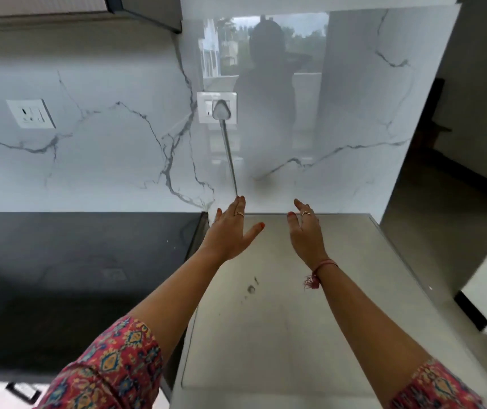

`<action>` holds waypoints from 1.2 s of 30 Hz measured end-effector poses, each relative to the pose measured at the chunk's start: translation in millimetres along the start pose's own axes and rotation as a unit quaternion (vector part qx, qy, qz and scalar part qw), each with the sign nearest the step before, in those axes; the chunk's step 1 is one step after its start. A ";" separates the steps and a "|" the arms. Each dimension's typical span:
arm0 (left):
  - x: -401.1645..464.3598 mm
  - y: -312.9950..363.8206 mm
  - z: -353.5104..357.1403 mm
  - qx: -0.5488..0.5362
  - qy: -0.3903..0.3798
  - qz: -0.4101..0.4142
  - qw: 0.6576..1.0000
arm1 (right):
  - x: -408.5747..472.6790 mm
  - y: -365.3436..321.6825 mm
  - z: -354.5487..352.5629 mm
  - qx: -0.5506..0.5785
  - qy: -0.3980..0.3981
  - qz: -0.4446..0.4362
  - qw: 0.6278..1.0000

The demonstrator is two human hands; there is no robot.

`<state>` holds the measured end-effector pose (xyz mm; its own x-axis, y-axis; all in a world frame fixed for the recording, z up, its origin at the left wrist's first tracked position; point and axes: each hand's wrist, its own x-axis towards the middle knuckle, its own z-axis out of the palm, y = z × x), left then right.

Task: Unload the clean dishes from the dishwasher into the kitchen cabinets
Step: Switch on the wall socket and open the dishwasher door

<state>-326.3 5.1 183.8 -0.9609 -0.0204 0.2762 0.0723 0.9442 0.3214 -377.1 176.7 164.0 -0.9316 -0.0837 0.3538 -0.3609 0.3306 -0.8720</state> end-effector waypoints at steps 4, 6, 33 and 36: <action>-65.7 25.1 20.8 -0.038 -0.018 -0.009 0.999 | -73.6 11.0 -18.2 0.011 0.008 0.036 0.999; -96.8 35.8 30.8 -0.041 -0.021 -0.003 0.999 | -109.8 18.1 -26.2 0.020 0.012 0.052 0.998; -295.8 171.9 182.4 -0.743 0.013 -0.524 0.416 | -338.0 115.9 -85.4 0.535 0.097 0.492 0.679; -282.4 174.9 194.1 -0.775 0.040 -0.509 0.373 | -331.7 122.2 -78.3 0.547 0.052 0.491 0.676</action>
<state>-94.2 239.8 -13.9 -0.6947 -0.1780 -0.6969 -0.1917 -0.8880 0.4180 -108.7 318.5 -33.5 -0.7576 -0.2442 -0.6053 0.5605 -0.7185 -0.4118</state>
